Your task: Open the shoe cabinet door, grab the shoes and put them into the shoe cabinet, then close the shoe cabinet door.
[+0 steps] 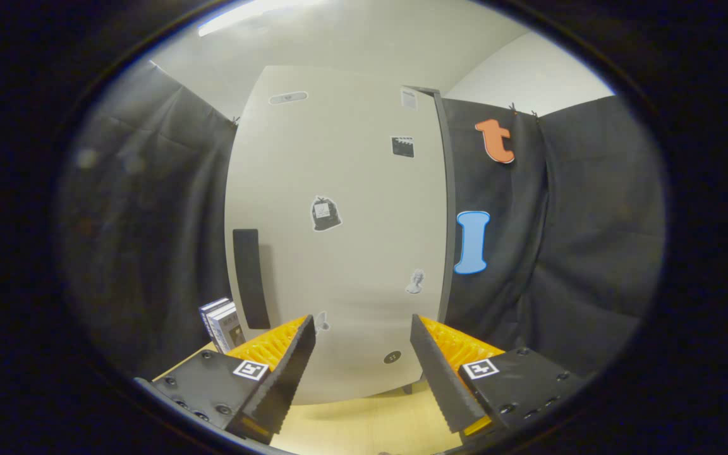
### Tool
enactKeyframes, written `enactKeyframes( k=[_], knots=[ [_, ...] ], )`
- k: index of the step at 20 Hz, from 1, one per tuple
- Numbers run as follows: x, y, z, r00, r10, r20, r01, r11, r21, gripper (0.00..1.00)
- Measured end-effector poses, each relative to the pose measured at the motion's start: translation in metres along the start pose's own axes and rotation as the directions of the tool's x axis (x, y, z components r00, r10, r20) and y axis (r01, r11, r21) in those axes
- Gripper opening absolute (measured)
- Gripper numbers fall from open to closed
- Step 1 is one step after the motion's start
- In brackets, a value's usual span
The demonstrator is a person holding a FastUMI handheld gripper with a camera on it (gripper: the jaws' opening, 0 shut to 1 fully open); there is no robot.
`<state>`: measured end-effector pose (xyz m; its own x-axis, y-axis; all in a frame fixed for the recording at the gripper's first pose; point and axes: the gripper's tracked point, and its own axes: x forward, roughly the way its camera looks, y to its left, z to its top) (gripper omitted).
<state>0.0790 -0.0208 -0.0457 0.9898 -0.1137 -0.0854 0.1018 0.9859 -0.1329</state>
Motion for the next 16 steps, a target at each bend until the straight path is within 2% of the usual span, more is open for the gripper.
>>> enactKeyframes(
  k=[16],
  knots=[
    [-0.0033, 0.0037, 0.0005, 1.000, 0.013, 0.021, -0.013, 1.000, 0.005, 0.95]
  ],
)
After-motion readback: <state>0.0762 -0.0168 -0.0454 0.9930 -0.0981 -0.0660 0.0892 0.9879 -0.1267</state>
